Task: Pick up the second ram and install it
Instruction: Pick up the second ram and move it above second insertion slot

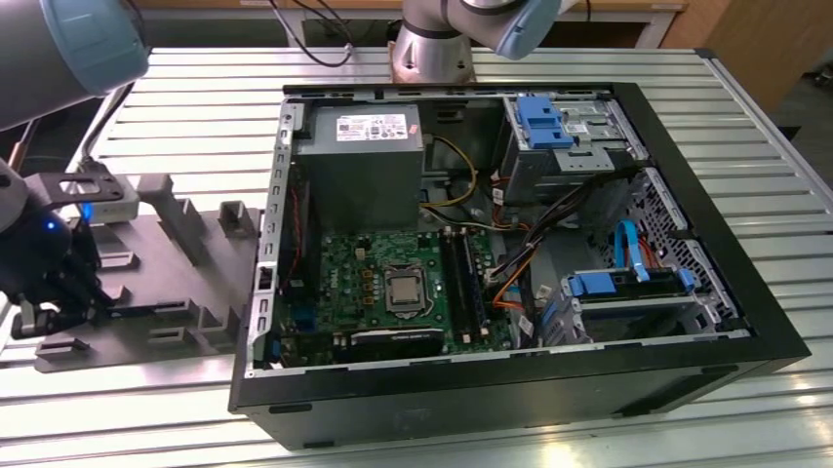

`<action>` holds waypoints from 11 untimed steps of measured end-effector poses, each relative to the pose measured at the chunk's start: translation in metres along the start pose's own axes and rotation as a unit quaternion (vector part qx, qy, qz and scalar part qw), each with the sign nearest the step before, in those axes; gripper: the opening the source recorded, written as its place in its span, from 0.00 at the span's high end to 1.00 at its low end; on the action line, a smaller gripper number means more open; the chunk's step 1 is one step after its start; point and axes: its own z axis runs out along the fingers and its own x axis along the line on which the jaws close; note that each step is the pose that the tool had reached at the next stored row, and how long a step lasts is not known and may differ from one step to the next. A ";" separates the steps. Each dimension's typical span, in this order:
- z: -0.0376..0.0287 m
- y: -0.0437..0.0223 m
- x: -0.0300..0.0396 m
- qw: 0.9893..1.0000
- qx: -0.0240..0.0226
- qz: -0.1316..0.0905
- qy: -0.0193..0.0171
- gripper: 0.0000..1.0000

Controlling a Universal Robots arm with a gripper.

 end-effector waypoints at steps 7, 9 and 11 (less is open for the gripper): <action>0.0000 0.0001 0.0006 1.000 0.000 0.000 0.000 0.78; 0.0000 0.0001 0.0006 1.000 0.000 0.000 0.000 0.78; 0.0000 0.0001 0.0006 1.000 0.000 0.000 -0.001 0.80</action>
